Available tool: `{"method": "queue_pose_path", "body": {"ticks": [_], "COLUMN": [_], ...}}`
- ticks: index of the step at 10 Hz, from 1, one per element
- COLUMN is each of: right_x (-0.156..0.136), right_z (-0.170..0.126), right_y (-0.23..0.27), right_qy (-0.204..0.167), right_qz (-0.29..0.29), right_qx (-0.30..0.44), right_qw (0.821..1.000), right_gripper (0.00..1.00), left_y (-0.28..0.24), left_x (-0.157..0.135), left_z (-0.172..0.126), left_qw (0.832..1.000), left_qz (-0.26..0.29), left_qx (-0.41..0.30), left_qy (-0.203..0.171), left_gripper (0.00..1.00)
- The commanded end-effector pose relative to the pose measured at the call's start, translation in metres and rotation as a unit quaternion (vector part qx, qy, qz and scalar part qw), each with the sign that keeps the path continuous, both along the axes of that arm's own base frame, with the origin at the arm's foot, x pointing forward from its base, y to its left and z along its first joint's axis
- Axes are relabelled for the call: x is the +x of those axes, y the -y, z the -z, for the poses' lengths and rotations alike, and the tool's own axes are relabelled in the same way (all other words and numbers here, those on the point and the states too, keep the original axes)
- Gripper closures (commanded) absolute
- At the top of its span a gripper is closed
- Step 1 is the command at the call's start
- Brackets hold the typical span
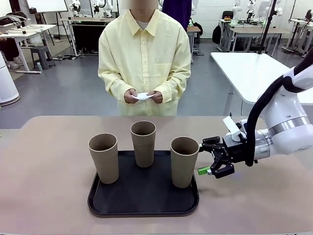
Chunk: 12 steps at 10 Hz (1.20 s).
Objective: Place coasters on the table and set cups on them.
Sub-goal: Pick up one Reusable plastic cup and place it on a coaster set by the human.
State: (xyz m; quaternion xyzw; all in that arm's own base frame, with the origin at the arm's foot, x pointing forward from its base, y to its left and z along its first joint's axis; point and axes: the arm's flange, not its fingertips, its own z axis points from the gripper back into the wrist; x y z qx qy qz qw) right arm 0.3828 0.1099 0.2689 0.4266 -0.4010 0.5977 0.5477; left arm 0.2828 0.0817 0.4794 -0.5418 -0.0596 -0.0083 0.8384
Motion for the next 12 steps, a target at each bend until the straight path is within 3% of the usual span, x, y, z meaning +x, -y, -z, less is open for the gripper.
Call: {"method": "queue_pose_path", "body": {"ticks": [1, 12], "right_x": [0.005, 0.020], "right_z": [0.000, 0.018], "right_y": [-0.009, -0.041], "right_qy": [-0.013, -0.013], "right_qz": [0.003, -0.020], "right_qx": [0.010, 0.022], "right_qw": [1.000, 0.999], "right_gripper": [0.00, 0.00], "left_y": [-0.001, -0.001], "left_x": [-0.001, -0.001], "left_z": [-0.001, -0.001], "left_qw": [1.000, 1.000], "left_qz": [0.002, 0.002], "left_qx": [-0.004, -0.004], "left_qy": [0.005, 0.005], "left_gripper": [0.00, 0.00]}}
